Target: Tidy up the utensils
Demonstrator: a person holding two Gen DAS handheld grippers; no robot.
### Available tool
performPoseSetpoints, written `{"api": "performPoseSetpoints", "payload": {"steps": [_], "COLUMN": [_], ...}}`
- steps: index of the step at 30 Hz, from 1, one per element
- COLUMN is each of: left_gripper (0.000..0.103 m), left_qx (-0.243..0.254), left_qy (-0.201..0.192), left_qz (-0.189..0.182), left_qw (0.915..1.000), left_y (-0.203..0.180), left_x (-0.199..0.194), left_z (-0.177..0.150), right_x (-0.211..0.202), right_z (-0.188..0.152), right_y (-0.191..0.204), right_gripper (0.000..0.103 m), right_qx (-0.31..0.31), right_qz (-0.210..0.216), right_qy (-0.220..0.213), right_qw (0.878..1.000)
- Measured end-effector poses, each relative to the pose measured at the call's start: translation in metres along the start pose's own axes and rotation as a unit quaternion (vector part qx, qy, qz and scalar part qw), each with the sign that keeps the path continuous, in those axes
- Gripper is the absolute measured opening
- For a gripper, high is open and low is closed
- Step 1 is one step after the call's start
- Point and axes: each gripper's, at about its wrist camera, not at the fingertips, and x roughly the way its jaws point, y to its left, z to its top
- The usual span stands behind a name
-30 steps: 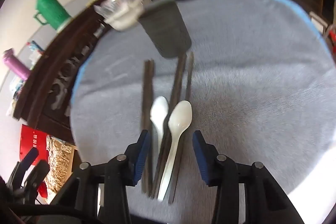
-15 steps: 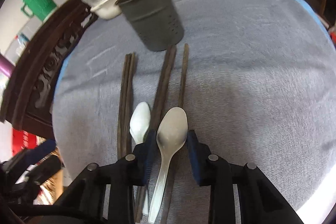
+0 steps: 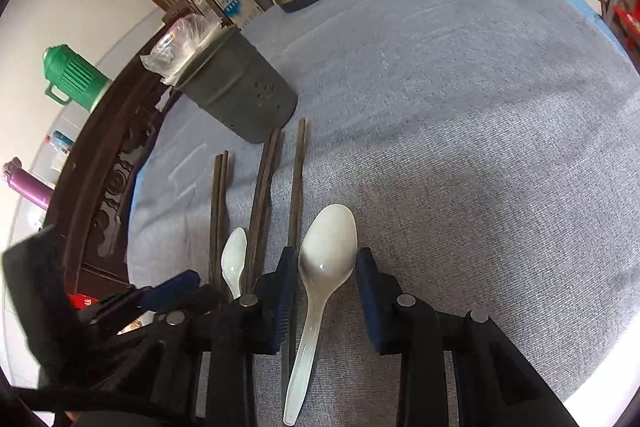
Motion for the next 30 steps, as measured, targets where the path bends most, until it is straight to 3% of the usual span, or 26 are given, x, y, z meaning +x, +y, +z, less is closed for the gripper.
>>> {"api": "performPoseSetpoints", "payload": {"steps": [12, 16, 21, 26, 30], "left_gripper": [0.037, 0.037, 0.037, 0.028, 0.028], "left_qx": [0.066, 0.052, 0.077, 0.094, 0.095], "left_qy": [0.013, 0.021, -0.010, 0.055, 0.058], "left_qz": [0.038, 0.055, 0.035, 0.043, 0.046], "left_qw": [0.9970, 0.9969, 0.9964, 0.9931, 0.9927], "left_y": [0.007, 0.025, 0.002, -0.018, -0.024], "left_x": [-0.002, -0.009, -0.032, -0.005, -0.002], "left_z": [-0.003, 0.001, 0.009, 0.011, 0.018], "right_x": [-0.001, -0.002, 0.000, -0.005, -0.010], "right_z": [-0.001, -0.002, -0.002, 0.000, 0.001], "right_y": [-0.004, -0.004, 0.000, 0.001, -0.006], "right_gripper": [0.032, 0.032, 0.032, 0.032, 0.032], "right_qx": [0.009, 0.011, 0.012, 0.011, 0.013], "right_qz": [0.010, 0.011, 0.015, 0.019, 0.020], "right_qy": [-0.009, -0.014, -0.018, -0.025, -0.033], "right_qw": [1.000, 1.000, 1.000, 0.999, 0.999]}}
